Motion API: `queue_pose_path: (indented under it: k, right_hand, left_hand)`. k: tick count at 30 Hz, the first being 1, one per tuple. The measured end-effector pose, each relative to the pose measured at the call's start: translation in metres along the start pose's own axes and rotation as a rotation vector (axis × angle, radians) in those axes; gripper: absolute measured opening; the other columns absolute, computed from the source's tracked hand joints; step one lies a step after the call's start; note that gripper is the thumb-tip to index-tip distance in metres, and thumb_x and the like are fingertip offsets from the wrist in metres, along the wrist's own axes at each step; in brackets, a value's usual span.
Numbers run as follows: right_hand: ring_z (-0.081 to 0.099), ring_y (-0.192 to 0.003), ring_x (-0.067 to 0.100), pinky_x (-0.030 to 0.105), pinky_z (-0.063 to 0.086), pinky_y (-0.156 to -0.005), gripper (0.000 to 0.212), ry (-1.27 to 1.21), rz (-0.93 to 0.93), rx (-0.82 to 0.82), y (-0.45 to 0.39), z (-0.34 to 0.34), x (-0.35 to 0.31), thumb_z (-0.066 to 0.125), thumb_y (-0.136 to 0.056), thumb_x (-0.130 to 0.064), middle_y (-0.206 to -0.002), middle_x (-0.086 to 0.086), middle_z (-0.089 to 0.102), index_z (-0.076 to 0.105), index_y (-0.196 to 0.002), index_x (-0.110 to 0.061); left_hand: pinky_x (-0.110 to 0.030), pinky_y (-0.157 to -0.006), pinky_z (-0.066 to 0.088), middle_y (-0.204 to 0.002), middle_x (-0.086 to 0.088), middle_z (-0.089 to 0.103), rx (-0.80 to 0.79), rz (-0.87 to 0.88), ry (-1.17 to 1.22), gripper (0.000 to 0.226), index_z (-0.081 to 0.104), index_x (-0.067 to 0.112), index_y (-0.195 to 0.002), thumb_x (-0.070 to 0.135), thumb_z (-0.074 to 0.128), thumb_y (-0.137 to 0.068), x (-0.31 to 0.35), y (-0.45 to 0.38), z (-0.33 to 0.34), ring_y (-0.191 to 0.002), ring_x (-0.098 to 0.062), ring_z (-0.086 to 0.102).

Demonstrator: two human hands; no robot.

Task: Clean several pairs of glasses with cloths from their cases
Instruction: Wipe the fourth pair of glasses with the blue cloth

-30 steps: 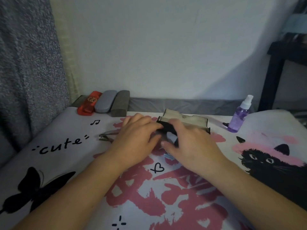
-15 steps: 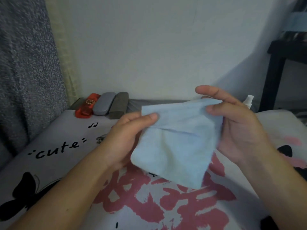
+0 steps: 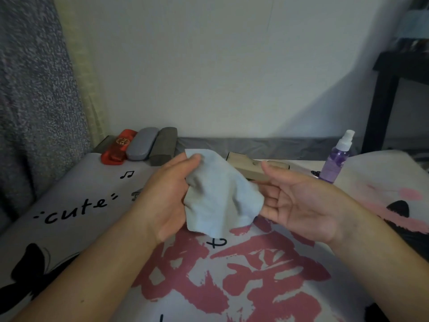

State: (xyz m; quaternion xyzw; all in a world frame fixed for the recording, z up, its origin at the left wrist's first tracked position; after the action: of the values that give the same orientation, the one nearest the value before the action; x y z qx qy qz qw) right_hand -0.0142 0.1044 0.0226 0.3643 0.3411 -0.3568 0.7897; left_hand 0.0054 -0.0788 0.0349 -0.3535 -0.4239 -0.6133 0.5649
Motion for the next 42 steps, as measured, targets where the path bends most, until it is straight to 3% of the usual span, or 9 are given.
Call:
queue_pose_path:
  k: [3, 7, 11, 14, 18, 25, 30, 37, 42]
  right_hand:
    - [0.071, -0.113, 0.026, 0.045, 0.054, -0.098, 0.039, 0.076, 0.022, -0.038, 0.002, 0.005, 0.002, 0.066, -0.089, -0.013, -0.122, 0.009, 0.073, 0.068, -0.127, -0.009]
    - [0.075, -0.098, 0.022, 0.032, 0.06, -0.071, 0.051, 0.188, -0.133, 0.067, 0.002, -0.001, -0.01, 0.069, -0.079, 0.005, -0.112, 0.007, 0.077, 0.064, -0.127, -0.01]
    - [0.074, -0.08, 0.013, 0.029, 0.058, -0.08, 0.057, 0.29, -0.727, 0.14, 0.026, 0.001, -0.056, 0.07, -0.076, 0.005, -0.079, -0.003, 0.077, 0.064, -0.127, -0.019]
    - [0.073, -0.075, 0.007, 0.023, 0.056, -0.083, 0.059, 0.36, -0.895, 0.094, 0.035, 0.007, -0.066, 0.07, -0.074, 0.004, -0.074, -0.006, 0.077, 0.063, -0.127, -0.022]
    - [0.072, -0.081, 0.006, 0.019, 0.056, -0.083, 0.054, 0.52, -0.9, 0.184, 0.031, 0.0, -0.065, 0.06, -0.087, 0.018, -0.076, -0.004, 0.078, 0.065, -0.123, -0.022]
    - [0.071, -0.107, 0.009, 0.019, 0.056, -0.087, 0.03, 0.635, -0.923, 0.155, 0.031, 0.002, -0.065, 0.061, -0.087, 0.018, -0.116, -0.006, 0.075, 0.075, -0.088, -0.009]
    - [0.072, -0.078, 0.008, 0.019, 0.057, -0.069, 0.023, 0.671, -0.814, 0.01, 0.028, 0.003, -0.063, 0.053, -0.096, 0.013, -0.085, -0.005, 0.077, 0.066, -0.088, -0.005]
    - [0.065, -0.057, 0.015, 0.022, 0.05, -0.051, 0.06, 0.526, -0.641, -0.074, 0.021, 0.0, -0.056, 0.038, -0.097, 0.016, -0.068, 0.003, 0.07, 0.077, -0.067, -0.018]
    - [0.07, -0.064, 0.028, 0.032, 0.054, -0.054, 0.024, 0.451, -0.47, -0.177, 0.017, 0.003, -0.046, 0.051, -0.092, -0.011, -0.08, 0.015, 0.071, 0.073, -0.084, -0.005]
  left_hand:
    - [-0.043, -0.102, 0.05, -0.13, -0.014, 0.068, -0.047, -0.043, 0.041, 0.038, 0.059, 0.01, -0.136, 0.028, 0.044, -0.106, 0.002, -0.001, -0.005, -0.121, -0.026, 0.066]
    - [-0.044, -0.099, 0.055, -0.133, -0.019, 0.065, -0.175, -0.026, -0.094, 0.041, 0.059, 0.007, -0.136, 0.011, 0.055, -0.096, 0.011, 0.002, -0.007, -0.12, -0.032, 0.066]
    - [-0.034, -0.086, 0.06, -0.12, -0.004, 0.074, -0.243, 0.431, -0.271, 0.05, 0.068, 0.022, -0.126, -0.008, 0.06, -0.087, 0.047, 0.015, -0.002, -0.112, -0.022, 0.07]
    - [-0.031, -0.076, 0.062, -0.108, 0.012, 0.077, -0.187, 0.677, -0.492, 0.061, 0.075, 0.039, -0.11, -0.015, 0.063, -0.085, 0.059, 0.024, 0.0, -0.102, -0.009, 0.073]
    - [-0.028, -0.076, 0.061, -0.106, 0.004, 0.078, -0.144, 0.633, -0.53, 0.042, 0.074, 0.02, -0.106, -0.015, 0.055, -0.094, 0.052, 0.019, -0.001, -0.102, -0.014, 0.074]
    - [-0.03, -0.069, 0.061, -0.106, -0.005, 0.078, -0.111, 0.447, -0.365, 0.049, 0.08, 0.023, -0.081, -0.011, 0.049, -0.098, 0.042, 0.006, -0.008, -0.101, -0.022, 0.074]
    - [-0.035, -0.066, 0.06, -0.095, -0.006, 0.077, -0.161, 0.342, -0.283, 0.049, 0.081, 0.024, -0.079, -0.005, 0.046, -0.098, 0.035, 0.004, -0.008, -0.087, -0.024, 0.072]
    - [-0.027, -0.051, 0.046, -0.071, -0.014, 0.059, -0.208, 0.305, -0.275, 0.05, 0.075, 0.018, -0.069, -0.005, 0.04, -0.096, 0.027, 0.002, -0.006, -0.062, -0.028, 0.053]
    - [-0.036, -0.062, 0.049, -0.09, -0.019, 0.058, -0.228, 0.213, -0.237, 0.027, 0.069, 0.012, -0.08, 0.02, 0.044, -0.086, 0.023, -0.002, -0.01, -0.081, -0.036, 0.055]
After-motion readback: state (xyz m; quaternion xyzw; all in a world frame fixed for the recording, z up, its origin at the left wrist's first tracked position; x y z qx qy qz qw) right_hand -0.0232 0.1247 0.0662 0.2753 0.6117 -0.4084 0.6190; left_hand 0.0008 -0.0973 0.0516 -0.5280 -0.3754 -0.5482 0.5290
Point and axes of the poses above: each hand's wrist, its own y-axis away from the middle knuckle, its own z-axis out of the palm, x = y × z, the point moved 7 cm from there along -y, towards the middle knuckle
